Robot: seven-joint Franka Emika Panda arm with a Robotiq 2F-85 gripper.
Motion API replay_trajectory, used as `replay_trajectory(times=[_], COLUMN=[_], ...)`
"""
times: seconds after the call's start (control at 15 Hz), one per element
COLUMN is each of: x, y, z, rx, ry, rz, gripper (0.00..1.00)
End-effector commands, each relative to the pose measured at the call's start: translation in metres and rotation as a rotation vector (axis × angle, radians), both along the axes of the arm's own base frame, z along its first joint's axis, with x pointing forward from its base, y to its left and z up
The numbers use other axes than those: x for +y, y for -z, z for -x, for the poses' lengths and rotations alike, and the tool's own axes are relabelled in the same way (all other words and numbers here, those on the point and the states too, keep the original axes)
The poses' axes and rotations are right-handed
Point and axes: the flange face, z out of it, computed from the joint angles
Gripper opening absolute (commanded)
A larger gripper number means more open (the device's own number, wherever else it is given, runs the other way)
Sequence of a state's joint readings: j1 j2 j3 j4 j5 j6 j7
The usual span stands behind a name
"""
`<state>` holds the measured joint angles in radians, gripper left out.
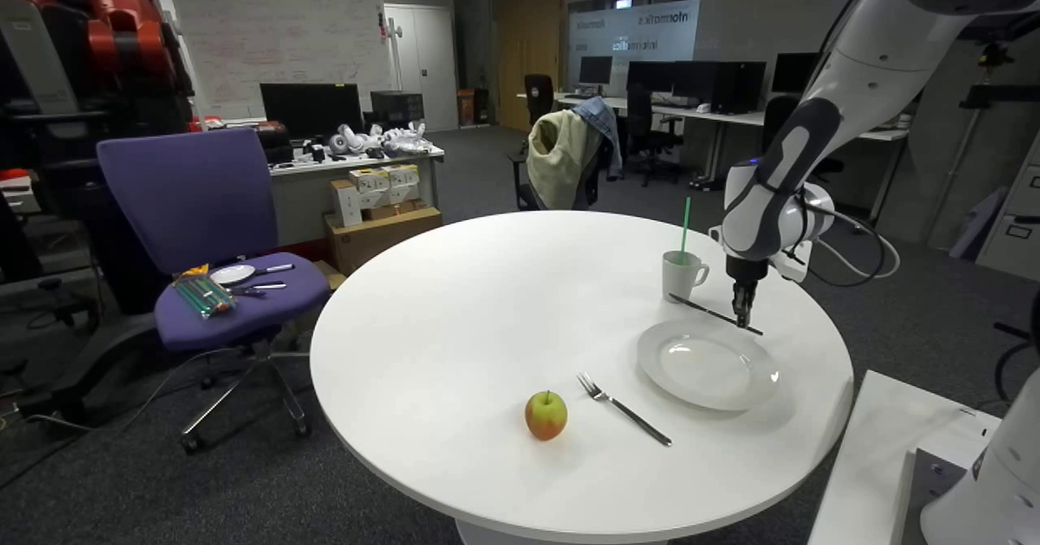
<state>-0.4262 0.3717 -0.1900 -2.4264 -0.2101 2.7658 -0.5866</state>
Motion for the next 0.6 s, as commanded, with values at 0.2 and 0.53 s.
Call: replay_trajectory(times=[0.2, 0.53], x=[0.009, 0.028], y=[-0.036, -0.043], z=[0.019, 0.023], rx=[-0.052, -0.044], ry=[-0.041, -0.052], rz=[0.015, -0.017], gripper=[0.03, 0.03])
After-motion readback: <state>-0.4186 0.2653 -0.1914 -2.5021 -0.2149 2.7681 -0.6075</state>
